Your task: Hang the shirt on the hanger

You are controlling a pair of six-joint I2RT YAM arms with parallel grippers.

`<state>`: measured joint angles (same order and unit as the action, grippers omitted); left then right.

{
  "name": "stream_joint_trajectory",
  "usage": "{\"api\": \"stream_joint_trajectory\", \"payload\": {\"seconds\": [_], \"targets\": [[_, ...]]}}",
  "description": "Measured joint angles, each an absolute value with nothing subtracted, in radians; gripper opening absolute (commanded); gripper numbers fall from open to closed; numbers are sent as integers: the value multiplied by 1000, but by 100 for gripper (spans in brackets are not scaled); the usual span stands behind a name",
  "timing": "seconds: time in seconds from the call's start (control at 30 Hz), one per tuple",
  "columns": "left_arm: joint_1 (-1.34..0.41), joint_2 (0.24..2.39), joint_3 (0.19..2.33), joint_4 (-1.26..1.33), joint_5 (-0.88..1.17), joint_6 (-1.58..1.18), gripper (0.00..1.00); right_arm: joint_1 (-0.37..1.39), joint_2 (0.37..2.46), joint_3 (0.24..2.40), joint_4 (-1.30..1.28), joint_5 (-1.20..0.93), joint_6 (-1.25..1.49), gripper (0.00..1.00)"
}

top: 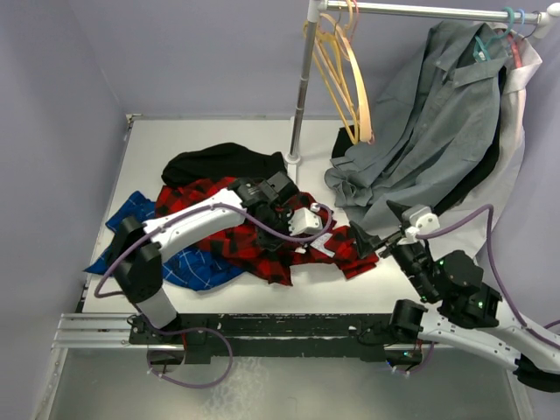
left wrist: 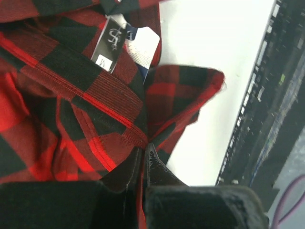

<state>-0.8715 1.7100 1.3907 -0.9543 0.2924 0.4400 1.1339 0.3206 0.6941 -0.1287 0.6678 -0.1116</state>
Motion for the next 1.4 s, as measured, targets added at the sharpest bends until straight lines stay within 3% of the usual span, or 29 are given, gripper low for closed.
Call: {"api": "stream_joint_trajectory", "payload": {"seconds": [0.13, 0.3, 0.37, 0.47, 0.6, 0.83, 1.03, 1.4], "targets": [[-871, 1584, 1395, -1031, 300, 500, 0, 1134, 405, 694, -96, 564, -205, 92], [-870, 1419, 1394, -1084, 287, 546, 0, 1132, 612, 701, -62, 334, -344, 100], [-870, 1373, 1388, -1089, 284, 548, 0, 1113, 661, 701, -60, 226, -371, 96], [-870, 1313, 1363, -1091, 283, 547, 0, 926, 712, 750, -75, -57, -367, 90], [-866, 1257, 1328, -1098, 281, 546, 0, 640, 788, 853, -45, -345, -346, 91], [-866, 1243, 1309, -1094, 274, 543, 0, 617, 940, 916, -40, -751, -347, 90], [-866, 1250, 1309, -1085, 265, 543, 0, 616, 1104, 957, -91, -911, -389, 85], [-866, 1266, 1309, -1077, 245, 543, 0, 632, 1258, 952, -50, -983, -366, 74]]}}
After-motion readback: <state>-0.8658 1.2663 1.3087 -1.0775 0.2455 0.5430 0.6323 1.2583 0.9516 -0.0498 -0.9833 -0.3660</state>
